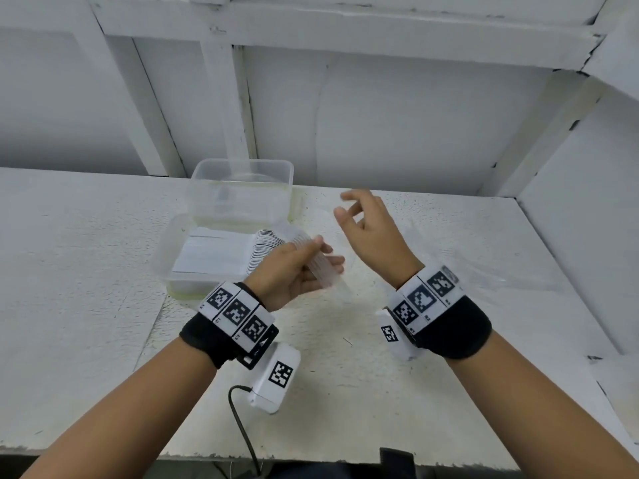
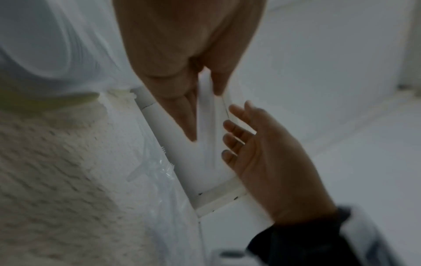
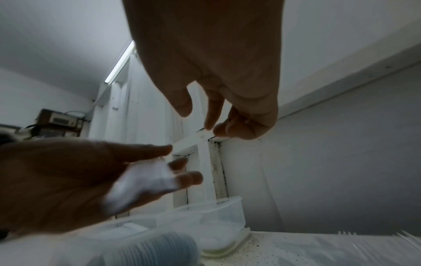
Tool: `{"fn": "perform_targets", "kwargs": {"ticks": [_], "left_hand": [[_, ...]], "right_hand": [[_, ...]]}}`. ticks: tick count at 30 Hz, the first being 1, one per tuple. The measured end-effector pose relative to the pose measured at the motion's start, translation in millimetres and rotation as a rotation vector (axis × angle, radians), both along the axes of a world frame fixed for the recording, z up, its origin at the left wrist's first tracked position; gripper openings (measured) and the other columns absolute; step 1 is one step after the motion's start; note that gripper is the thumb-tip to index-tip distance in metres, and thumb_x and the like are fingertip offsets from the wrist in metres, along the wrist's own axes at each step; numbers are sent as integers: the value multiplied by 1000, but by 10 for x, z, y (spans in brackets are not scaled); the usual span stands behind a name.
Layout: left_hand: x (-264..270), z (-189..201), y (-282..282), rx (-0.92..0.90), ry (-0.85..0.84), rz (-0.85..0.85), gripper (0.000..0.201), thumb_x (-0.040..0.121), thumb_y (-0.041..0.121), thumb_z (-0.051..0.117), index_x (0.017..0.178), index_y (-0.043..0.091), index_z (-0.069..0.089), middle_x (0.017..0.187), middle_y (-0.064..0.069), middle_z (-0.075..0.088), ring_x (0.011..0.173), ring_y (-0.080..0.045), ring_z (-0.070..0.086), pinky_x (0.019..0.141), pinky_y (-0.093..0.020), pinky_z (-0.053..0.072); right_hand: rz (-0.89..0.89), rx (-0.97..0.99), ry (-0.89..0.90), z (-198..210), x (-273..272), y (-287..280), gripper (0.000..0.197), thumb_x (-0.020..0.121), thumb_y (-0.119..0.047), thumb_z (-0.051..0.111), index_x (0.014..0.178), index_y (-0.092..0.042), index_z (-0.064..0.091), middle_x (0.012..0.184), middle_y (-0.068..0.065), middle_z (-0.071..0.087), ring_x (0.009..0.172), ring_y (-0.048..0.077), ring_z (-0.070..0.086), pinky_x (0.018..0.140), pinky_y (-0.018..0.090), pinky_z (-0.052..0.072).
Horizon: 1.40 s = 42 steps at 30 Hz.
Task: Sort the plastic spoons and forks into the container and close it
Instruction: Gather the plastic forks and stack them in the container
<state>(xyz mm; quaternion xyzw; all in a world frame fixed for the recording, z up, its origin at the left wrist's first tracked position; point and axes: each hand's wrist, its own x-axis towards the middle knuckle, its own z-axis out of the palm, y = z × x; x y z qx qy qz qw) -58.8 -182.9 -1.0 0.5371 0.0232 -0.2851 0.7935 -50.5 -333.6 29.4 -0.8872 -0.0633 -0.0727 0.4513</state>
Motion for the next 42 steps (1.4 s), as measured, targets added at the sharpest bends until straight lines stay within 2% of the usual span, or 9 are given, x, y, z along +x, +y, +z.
{"fn": "perform_targets", "kwargs": {"ticks": [3,8,13,17,21,25,30,36,42], "left_hand": [[115,-25,-2,-116,28,280,24,98,31,41,92,14,56,85,-3,70,69,-9,69,63,-22,57],[235,-14,-30,-158,11,335,26,97,37,40,95,19,58,77,2,66,68,-8,63,58,-21,53],[370,4,63,-39,-50,281,29,97,37,42,94,16,62,72,2,66,69,-9,60,63,-22,54],[574,166,332,246,-112,78,33,93,38,48,99,9,63,94,-7,67,84,-17,63,84,-31,50],[933,398,822,713,-211,-136,24,94,29,51,106,11,61,98,-4,69,82,-16,64,82,-30,52],[1487,514,1350,975,-263,11,17,95,23,50,100,9,59,90,-6,65,73,-16,58,67,-26,50],[2020,402,1746,1279,-240,123,27,95,17,51,110,-3,59,96,-13,57,88,-24,55,81,-37,51],[2190,202,1756,1283,-23,0,30,96,16,50,114,-8,54,97,-16,59,74,-28,59,71,-38,52],[2267,110,1786,1296,-40,-6,22,93,4,50,110,-8,57,88,-18,64,66,-25,62,78,-42,56]], "right_hand": [[145,-251,-11,-64,-9,73,37,95,-32,49,127,-15,49,120,5,49,97,9,48,86,20,39],[229,-714,-89,-172,43,317,49,97,-37,41,138,-13,35,125,8,49,111,25,50,85,37,42],[280,-622,-122,-178,175,370,41,101,-27,33,139,-10,35,116,11,48,87,27,56,69,36,47],[288,-492,-41,-43,453,376,37,100,-28,37,133,-12,43,120,10,51,101,29,56,83,38,45],[264,-506,-20,83,924,388,37,99,-26,40,132,-10,45,125,12,52,111,29,51,90,35,39],[300,-646,16,113,1456,555,36,99,-25,40,131,-9,46,125,14,52,113,31,51,91,36,39],[371,-858,43,-23,1996,900,31,100,-25,37,123,-8,49,117,13,51,101,34,56,76,33,40],[450,-977,98,-220,2354,1205,31,100,-18,35,124,-4,49,119,17,51,102,34,56,78,33,42],[480,-959,156,-444,2506,1370,29,94,-10,39,120,-7,48,111,13,58,97,32,58,81,39,50]]}}
